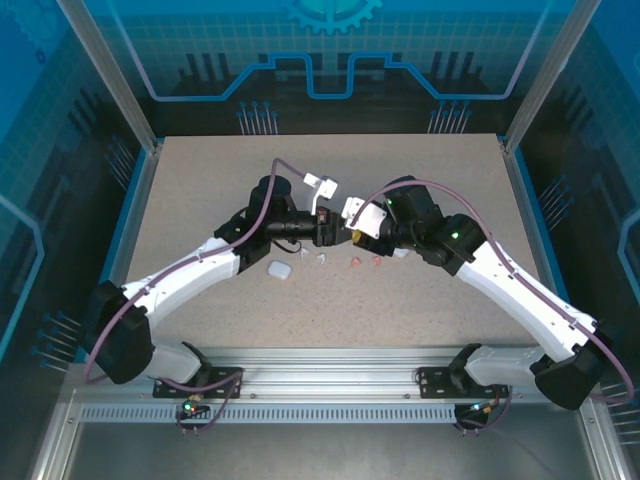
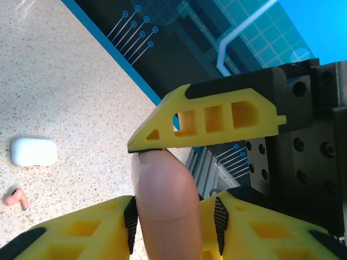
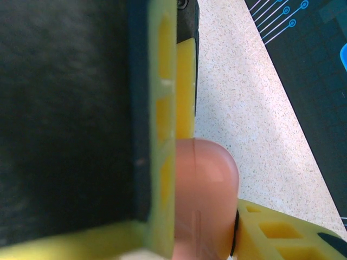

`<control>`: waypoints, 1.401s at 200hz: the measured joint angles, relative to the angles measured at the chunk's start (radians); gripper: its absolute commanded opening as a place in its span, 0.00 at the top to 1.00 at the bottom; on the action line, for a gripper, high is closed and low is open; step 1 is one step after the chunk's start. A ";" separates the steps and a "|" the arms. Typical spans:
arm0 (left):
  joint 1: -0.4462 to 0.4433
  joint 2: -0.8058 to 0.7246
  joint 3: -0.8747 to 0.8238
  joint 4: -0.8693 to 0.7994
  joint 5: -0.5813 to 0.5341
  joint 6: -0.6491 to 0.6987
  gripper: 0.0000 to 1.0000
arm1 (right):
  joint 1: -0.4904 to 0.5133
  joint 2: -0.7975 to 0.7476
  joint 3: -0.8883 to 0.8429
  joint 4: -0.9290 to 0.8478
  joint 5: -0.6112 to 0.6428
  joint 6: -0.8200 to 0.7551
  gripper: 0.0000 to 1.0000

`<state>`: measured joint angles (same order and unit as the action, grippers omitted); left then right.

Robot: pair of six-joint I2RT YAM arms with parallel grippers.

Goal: Insert wireless bluetooth earbuds into charging case

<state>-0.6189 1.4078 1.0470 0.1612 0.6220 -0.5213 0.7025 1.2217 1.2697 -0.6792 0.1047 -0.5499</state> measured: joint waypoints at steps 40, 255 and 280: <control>0.001 0.002 0.001 -0.016 -0.012 0.007 0.74 | 0.002 0.003 0.000 0.000 0.011 0.000 0.53; -0.002 -0.275 -0.401 0.514 -0.150 0.351 1.00 | -0.132 -0.393 -0.318 0.322 -0.369 0.196 0.00; -0.002 -0.275 -0.428 0.594 -0.143 0.393 1.00 | -0.134 -0.362 -0.298 0.330 -0.438 0.176 0.00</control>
<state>-0.6212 1.1328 0.6186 0.7547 0.4793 -0.1287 0.5686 0.8597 0.9714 -0.3496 -0.3332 -0.3737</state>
